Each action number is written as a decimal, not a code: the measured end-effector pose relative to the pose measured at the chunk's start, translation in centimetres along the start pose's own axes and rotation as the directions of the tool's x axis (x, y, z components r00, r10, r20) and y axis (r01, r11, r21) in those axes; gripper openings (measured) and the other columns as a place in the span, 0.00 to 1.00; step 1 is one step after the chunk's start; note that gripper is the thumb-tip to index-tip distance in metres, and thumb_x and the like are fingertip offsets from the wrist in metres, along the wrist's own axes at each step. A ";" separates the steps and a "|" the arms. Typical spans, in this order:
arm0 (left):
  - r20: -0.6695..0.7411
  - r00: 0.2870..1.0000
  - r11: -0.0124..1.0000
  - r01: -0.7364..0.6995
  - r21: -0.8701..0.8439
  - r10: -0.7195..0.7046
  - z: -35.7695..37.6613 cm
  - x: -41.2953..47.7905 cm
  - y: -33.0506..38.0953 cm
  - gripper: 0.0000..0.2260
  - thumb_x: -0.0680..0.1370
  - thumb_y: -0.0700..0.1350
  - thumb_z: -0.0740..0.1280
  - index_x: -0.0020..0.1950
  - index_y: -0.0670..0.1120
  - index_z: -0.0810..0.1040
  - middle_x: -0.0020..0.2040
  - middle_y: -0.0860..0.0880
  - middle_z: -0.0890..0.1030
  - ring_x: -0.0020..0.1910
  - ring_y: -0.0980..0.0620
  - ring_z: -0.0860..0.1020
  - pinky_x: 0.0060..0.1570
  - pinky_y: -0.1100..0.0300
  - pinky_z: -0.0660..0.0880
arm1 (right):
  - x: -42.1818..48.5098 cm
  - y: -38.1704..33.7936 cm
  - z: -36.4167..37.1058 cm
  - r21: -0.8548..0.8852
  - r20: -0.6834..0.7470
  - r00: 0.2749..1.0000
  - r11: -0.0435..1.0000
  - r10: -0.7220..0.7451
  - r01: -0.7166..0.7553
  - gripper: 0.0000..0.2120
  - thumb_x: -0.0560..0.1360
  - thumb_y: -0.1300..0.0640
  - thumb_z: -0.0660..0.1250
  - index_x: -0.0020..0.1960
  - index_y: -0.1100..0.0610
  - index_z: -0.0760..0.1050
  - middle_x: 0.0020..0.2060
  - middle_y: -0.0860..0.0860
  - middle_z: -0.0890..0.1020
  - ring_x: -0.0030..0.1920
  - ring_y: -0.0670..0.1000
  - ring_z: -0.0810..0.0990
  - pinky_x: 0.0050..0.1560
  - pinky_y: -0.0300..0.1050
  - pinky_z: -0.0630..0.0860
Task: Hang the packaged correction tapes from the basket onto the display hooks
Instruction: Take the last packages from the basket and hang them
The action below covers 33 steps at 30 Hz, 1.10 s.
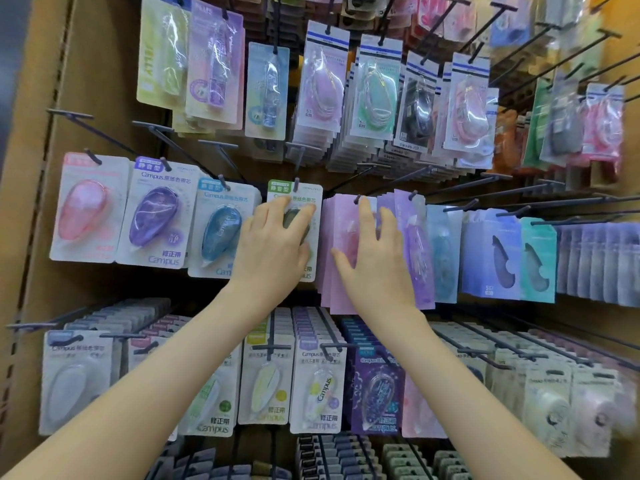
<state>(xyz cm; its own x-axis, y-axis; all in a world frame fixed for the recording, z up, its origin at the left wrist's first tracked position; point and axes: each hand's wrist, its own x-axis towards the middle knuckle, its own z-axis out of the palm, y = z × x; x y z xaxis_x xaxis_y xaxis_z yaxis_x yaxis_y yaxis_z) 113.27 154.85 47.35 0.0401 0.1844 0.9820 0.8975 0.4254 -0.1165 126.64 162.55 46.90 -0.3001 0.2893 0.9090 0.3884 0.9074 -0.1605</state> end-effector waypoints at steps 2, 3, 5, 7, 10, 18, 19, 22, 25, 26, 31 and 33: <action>-0.008 1.000 1.000 -0.005 -0.001 0.005 0.1 -0.1 0.0 0.24 0.68 0.39 0.74 0.64 0.42 0.76 0.59 0.35 0.76 0.55 0.34 0.75 0.48 0.44 0.75 | 0.1 -0.3 0.5 -0.006 -0.023 1.000 1.000 -0.021 0.021 0.37 0.78 0.49 0.64 0.79 0.54 0.46 0.76 0.58 0.51 0.75 0.58 0.52 0.70 0.49 0.60; -0.010 1.000 1.000 -0.010 -0.008 0.010 0.2 -0.2 0.1 0.24 0.68 0.39 0.74 0.64 0.42 0.76 0.58 0.35 0.76 0.54 0.34 0.75 0.48 0.44 0.75 | 0.2 -0.4 0.7 -0.014 -0.039 0.999 0.999 -0.030 0.030 0.37 0.78 0.50 0.65 0.78 0.55 0.47 0.76 0.58 0.52 0.74 0.58 0.53 0.71 0.48 0.58; -0.010 1.000 1.000 -0.014 -0.023 0.014 0.2 -0.3 0.2 0.25 0.68 0.38 0.74 0.65 0.42 0.76 0.58 0.35 0.76 0.54 0.34 0.75 0.49 0.44 0.75 | 0.4 -0.6 1.2 -0.043 -0.067 0.996 0.998 -0.054 0.051 0.38 0.77 0.51 0.66 0.78 0.59 0.49 0.75 0.57 0.58 0.71 0.58 0.57 0.70 0.47 0.57; 0.004 1.000 0.999 -0.007 -0.036 0.007 0.2 -0.4 0.3 0.26 0.70 0.39 0.73 0.68 0.42 0.73 0.60 0.35 0.76 0.56 0.35 0.75 0.52 0.44 0.75 | 0.5 -0.7 1.6 -0.083 -0.084 0.993 0.994 -0.081 0.074 0.37 0.77 0.52 0.66 0.78 0.60 0.51 0.73 0.56 0.63 0.69 0.58 0.61 0.69 0.47 0.59; 0.017 1.000 1.000 0.003 -0.031 -0.002 0.1 -0.5 0.5 0.28 0.70 0.39 0.72 0.70 0.42 0.71 0.61 0.35 0.75 0.57 0.36 0.75 0.53 0.44 0.75 | 0.5 -0.6 2.1 -0.123 -0.117 0.986 0.987 -0.121 0.107 0.33 0.75 0.55 0.68 0.77 0.56 0.58 0.70 0.58 0.67 0.66 0.60 0.64 0.63 0.52 0.68; 0.034 0.999 0.996 0.019 -0.092 -0.016 -0.2 -0.9 0.7 0.27 0.71 0.39 0.71 0.70 0.40 0.70 0.63 0.35 0.73 0.60 0.35 0.73 0.56 0.43 0.73 | 1.0 -0.8 2.0 -0.167 0.014 0.996 0.982 -0.085 0.087 0.30 0.78 0.51 0.61 0.77 0.55 0.55 0.75 0.57 0.59 0.70 0.58 0.59 0.66 0.51 0.65; 0.028 0.999 0.994 0.021 -0.105 -0.018 -0.4 -1.2 0.8 0.27 0.72 0.39 0.70 0.70 0.40 0.70 0.64 0.35 0.73 0.61 0.35 0.72 0.57 0.43 0.73 | 0.7 -0.9 2.0 -0.148 -0.022 0.996 0.986 -0.083 0.079 0.30 0.78 0.51 0.62 0.76 0.56 0.58 0.74 0.58 0.61 0.70 0.59 0.61 0.67 0.53 0.66; 0.011 0.999 0.988 0.042 -0.147 -0.041 -1.6 -3.2 0.6 0.25 0.74 0.43 0.64 0.71 0.42 0.69 0.67 0.37 0.71 0.64 0.40 0.69 0.62 0.48 0.69 | -1.1 -2.0 2.5 -0.036 -0.236 0.964 0.993 -0.121 0.115 0.29 0.72 0.55 0.66 0.72 0.61 0.67 0.67 0.63 0.71 0.66 0.63 0.69 0.65 0.59 0.69; 0.013 0.997 0.949 0.075 -0.307 -0.074 -4.1 -6.2 -0.2 0.26 0.77 0.42 0.63 0.75 0.45 0.63 0.72 0.46 0.67 0.70 0.51 0.65 0.70 0.59 0.62 | -3.5 -5.4 3.2 0.097 -0.334 0.909 0.950 -0.251 0.298 0.27 0.70 0.63 0.64 0.69 0.64 0.69 0.64 0.62 0.74 0.66 0.60 0.71 0.68 0.54 0.68; 0.014 0.995 0.930 0.098 -0.355 -0.099 -5.2 -7.3 -0.7 0.27 0.77 0.40 0.63 0.76 0.46 0.60 0.72 0.50 0.65 0.71 0.56 0.63 0.71 0.64 0.59 | -4.2 -7.0 3.5 0.127 -0.341 0.891 0.924 -0.301 0.361 0.25 0.71 0.64 0.62 0.68 0.65 0.70 0.63 0.62 0.75 0.66 0.59 0.71 0.68 0.52 0.67; 0.072 0.926 0.885 0.376 -0.274 -0.372 -11.2 -15.9 -5.9 0.28 0.78 0.36 0.64 0.75 0.48 0.57 0.72 0.53 0.65 0.71 0.59 0.63 0.69 0.68 0.59 | -8.3 -14.9 7.5 0.359 -0.260 0.862 0.785 -0.435 0.504 0.24 0.72 0.65 0.64 0.68 0.64 0.70 0.60 0.61 0.77 0.62 0.59 0.74 0.63 0.50 0.69; 0.156 0.860 0.841 0.509 -0.184 -0.487 -13.5 -20.8 -8.3 0.27 0.79 0.38 0.63 0.76 0.46 0.58 0.72 0.50 0.67 0.71 0.58 0.65 0.69 0.67 0.61 | -11.6 -18.2 10.1 0.450 -0.202 0.864 0.740 -0.461 0.500 0.24 0.72 0.65 0.65 0.68 0.64 0.71 0.59 0.60 0.77 0.60 0.59 0.75 0.59 0.50 0.71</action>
<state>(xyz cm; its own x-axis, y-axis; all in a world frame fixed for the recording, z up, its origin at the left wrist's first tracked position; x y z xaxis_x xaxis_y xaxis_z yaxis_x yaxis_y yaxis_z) 110.90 135.49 29.87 -0.4709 0.0900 0.8776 0.8558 0.2881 0.4297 114.20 145.74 35.39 -0.2629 -0.2303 0.9369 -0.2544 0.9533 0.1629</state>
